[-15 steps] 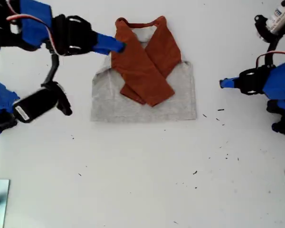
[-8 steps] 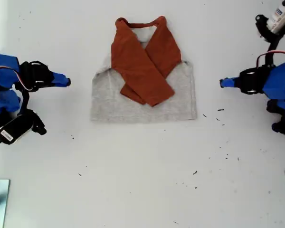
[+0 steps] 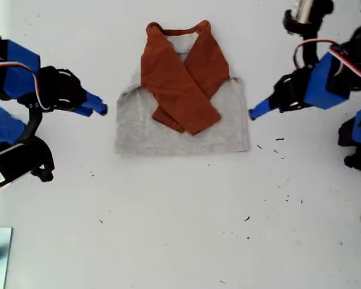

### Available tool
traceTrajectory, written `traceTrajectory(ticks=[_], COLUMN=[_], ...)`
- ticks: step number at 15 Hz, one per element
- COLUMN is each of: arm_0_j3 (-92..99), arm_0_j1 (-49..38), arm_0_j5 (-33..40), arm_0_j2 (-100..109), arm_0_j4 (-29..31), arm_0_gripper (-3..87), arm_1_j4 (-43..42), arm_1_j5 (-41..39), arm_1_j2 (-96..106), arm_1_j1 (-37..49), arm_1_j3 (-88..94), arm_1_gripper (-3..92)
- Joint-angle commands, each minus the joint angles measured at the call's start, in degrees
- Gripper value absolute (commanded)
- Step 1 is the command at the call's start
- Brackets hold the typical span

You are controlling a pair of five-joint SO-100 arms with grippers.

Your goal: Fold t shirt

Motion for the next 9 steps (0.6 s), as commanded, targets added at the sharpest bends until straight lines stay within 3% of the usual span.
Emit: traceTrajectory(ticks=[1,3,5,9], arm_0_j3=[-16.26,-14.5,-7.65,-4.48], arm_0_j1=[3.78,3.6,2.81,3.6], arm_0_j5=[1.32,1.14,1.32,0.7], arm_0_j2=[-12.04,-16.08,-18.9,-32.78], arm_0_j4=[5.19,2.64,-4.31,-13.8], arm_0_gripper=[29.9,30.2,29.9,30.7], arm_1_j4=[5.01,4.75,0.97,-14.33], arm_1_j5=[1.85,3.43,4.48,5.71], arm_1_j2=[-13.62,-19.16,-21.53,-23.73], arm_1_j1=[-3.69,-5.01,-5.54,-6.94], arm_1_j3=[-21.18,-22.94,-17.84,-2.55], arm_1_gripper=[38.5,35.6,31.6,26.2])
